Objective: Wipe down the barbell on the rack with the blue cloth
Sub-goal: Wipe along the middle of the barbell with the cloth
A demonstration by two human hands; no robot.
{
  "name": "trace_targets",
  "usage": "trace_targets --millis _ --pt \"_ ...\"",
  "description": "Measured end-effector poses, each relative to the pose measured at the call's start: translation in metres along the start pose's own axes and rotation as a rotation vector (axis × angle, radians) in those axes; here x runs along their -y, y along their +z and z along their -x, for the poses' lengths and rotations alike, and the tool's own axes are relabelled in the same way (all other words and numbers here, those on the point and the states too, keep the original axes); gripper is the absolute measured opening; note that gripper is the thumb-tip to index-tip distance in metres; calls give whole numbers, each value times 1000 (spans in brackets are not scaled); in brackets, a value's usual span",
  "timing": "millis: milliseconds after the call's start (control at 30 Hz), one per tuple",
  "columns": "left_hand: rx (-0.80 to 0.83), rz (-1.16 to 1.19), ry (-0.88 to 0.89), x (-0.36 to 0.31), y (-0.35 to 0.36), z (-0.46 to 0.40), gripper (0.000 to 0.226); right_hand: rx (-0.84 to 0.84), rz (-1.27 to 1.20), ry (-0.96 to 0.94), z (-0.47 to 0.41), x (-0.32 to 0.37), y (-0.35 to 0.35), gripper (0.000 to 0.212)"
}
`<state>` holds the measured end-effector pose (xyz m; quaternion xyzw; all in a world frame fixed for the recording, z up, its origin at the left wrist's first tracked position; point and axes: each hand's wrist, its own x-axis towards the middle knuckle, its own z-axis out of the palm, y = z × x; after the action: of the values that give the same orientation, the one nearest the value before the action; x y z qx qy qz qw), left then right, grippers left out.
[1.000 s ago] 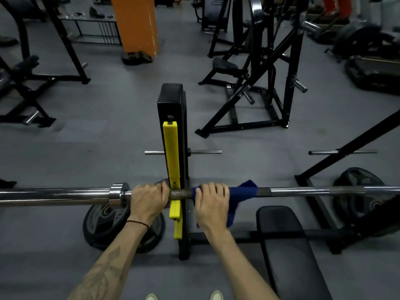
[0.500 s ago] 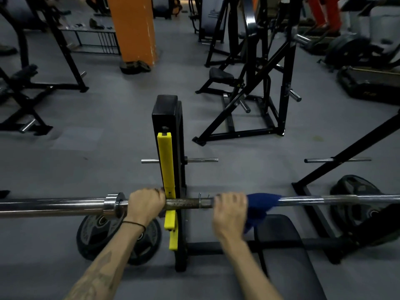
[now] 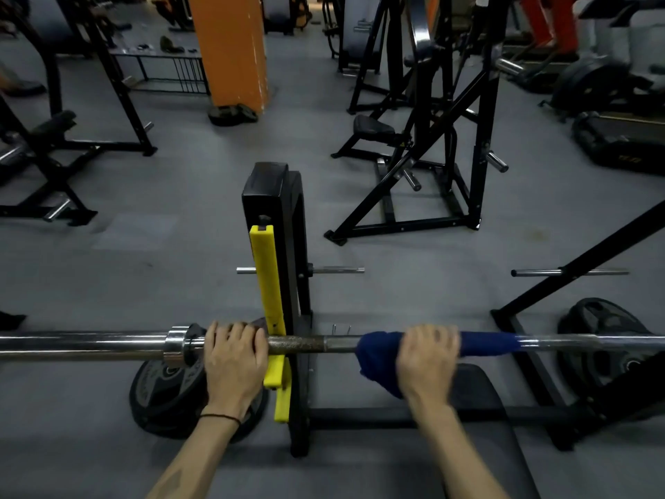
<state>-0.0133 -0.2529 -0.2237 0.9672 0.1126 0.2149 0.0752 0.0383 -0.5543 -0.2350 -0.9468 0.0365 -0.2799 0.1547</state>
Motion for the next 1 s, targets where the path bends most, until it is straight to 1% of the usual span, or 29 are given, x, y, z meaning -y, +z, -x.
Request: trace_targets --millis 67,133,167,233,300,367,433,500,533,567,667,733,800,867,933,1000 --pt "8 -48 27 2 3 -1 40 59 -115 -127 19 59 12 32" --pt "34 -92 46 4 4 -3 41 130 -126 -262 25 92 15 33" --pt "28 -103 49 4 4 -3 41 146 -103 -327 22 93 15 33" --pt "0 -92 48 2 3 -1 40 173 -84 -437 12 66 11 32" --pt "-25 -80 62 1 1 0 39 161 -83 -424 0 16 4 35" --pt "3 -115 94 2 -1 1 38 113 -61 -339 -14 -33 -6 36" --pt "28 -158 92 1 0 1 38 85 -29 -211 -15 -53 -14 37" --pt "61 -168 35 -1 -1 0 40 64 -17 -36 -9 -32 -11 39" --pt "78 -182 20 -1 0 0 41 55 -34 20 -2 -11 -7 39" --pt "90 -187 13 -2 1 0 42 67 -60 25 6 17 -3 39" --pt "129 -177 31 1 -3 -2 42 176 -104 -136 34 93 5 36" --pt "139 -125 46 0 -9 -2 41 210 -117 -249 36 105 7 33" --pt "121 -61 75 2 -15 1 41 239 -125 -373 28 84 4 33" --pt "101 5 96 7 -19 2 42 194 -101 -417 16 41 -1 35" --pt "76 59 101 13 -16 3 43 92 -12 -342 -1 -10 -9 37" --pt "61 148 68 16 -13 8 44 40 99 -223 -12 -50 -20 37"
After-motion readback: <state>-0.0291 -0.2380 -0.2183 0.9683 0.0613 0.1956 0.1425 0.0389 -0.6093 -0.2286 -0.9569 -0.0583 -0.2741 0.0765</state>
